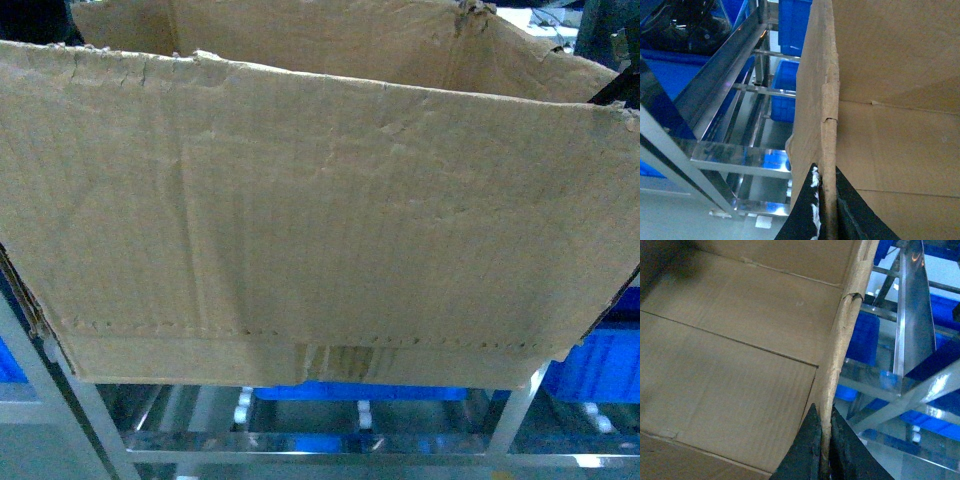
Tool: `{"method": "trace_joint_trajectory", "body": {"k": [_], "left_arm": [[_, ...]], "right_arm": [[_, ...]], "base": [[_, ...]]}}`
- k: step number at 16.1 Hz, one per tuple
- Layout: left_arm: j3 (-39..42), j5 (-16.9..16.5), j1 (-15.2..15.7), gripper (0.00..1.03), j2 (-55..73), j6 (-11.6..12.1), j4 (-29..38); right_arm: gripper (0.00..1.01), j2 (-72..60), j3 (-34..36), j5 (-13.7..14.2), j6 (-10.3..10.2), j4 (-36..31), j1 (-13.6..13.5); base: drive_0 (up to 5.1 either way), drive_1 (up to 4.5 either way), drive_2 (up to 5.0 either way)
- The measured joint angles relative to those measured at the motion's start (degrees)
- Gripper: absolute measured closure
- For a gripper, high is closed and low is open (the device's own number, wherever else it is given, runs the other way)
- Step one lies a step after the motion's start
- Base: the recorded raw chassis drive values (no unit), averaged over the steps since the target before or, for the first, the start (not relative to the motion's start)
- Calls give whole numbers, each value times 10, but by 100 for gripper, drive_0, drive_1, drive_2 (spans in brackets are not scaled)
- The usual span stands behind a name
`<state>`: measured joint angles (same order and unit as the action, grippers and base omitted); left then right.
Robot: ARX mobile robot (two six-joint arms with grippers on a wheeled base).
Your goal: Sort boxes to right shelf from conveyor
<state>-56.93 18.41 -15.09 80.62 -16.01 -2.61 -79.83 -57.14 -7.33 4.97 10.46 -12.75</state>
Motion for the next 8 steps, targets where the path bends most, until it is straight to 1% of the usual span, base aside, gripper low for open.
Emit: {"method": "trace_joint_trajectory", "body": {"k": [8], "left_arm": [[0,0,0,101,3,0,1]], "right_arm": [[99,-4,0,0,0,-2,0]], "base": [[6,432,-419]]}}
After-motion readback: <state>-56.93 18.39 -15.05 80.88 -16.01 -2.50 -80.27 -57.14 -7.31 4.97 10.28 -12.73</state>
